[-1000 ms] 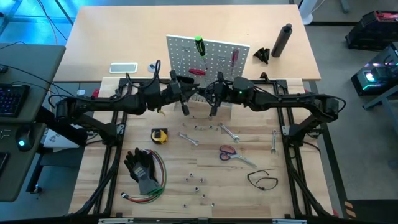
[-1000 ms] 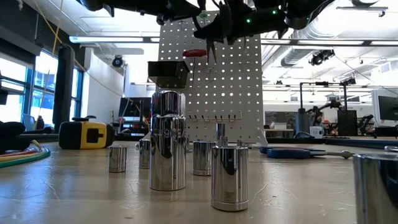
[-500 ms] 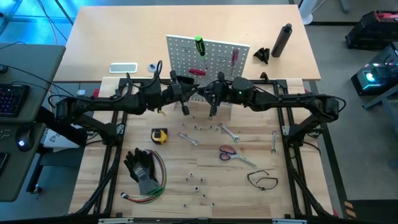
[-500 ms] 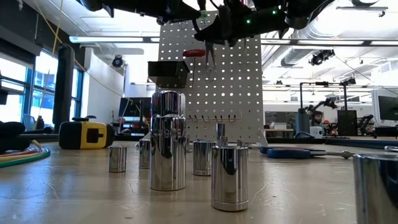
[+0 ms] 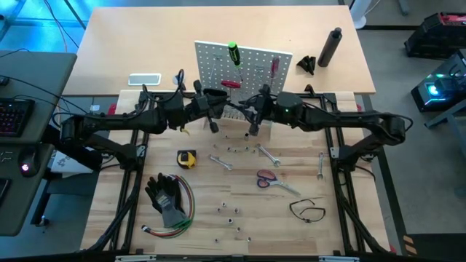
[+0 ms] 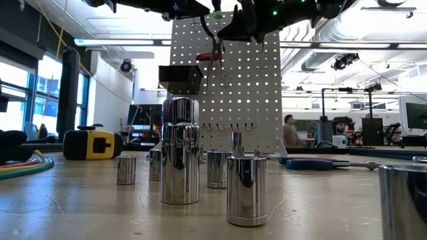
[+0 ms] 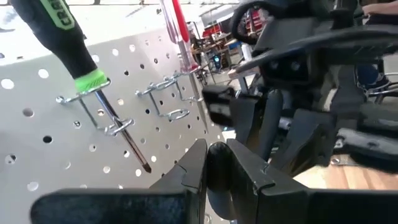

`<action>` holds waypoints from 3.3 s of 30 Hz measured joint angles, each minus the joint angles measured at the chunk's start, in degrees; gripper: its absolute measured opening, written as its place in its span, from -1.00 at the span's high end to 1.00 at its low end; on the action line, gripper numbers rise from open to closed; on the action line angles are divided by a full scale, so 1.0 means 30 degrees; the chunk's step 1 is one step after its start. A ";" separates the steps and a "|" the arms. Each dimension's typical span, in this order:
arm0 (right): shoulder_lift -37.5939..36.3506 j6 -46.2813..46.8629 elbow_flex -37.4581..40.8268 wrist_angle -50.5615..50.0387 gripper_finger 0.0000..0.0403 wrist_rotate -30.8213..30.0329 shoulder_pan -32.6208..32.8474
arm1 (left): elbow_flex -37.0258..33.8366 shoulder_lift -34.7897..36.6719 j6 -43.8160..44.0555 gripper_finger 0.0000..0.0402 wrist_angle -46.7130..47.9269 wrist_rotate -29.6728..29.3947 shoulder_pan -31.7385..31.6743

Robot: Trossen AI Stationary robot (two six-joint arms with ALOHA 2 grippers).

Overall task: Hang tools onto peg board
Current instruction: Hang the black pliers on the white peg board

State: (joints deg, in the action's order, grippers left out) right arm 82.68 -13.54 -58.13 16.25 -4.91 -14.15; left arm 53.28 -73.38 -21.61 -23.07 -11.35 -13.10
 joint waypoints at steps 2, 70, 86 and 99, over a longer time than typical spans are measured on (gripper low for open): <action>-0.0222 -0.0062 0.0000 -0.0400 0.49 -0.0457 0.0233 | 0.0000 0.0007 -0.0015 0.82 0.0123 -0.0124 -0.0007; -0.0482 -0.2085 -0.0264 0.2570 0.81 -0.2516 -0.0028 | 0.1827 -0.2790 -0.0497 0.83 -0.3023 0.0245 -0.0525; -0.0132 -0.1780 -0.0291 0.2878 0.81 -0.2140 -0.0568 | 0.1807 -0.2794 -0.0654 0.83 -0.2899 0.0759 -0.1149; 0.0076 -0.1524 -0.0291 0.2926 0.81 -0.1844 -0.0905 | 0.1807 -0.2805 -0.0323 0.83 -0.2775 0.0813 -0.1399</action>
State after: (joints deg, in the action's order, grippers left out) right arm 82.91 -18.11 -59.00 25.03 -10.44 -16.86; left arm 58.70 -81.80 -22.57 -31.40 -8.91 -17.30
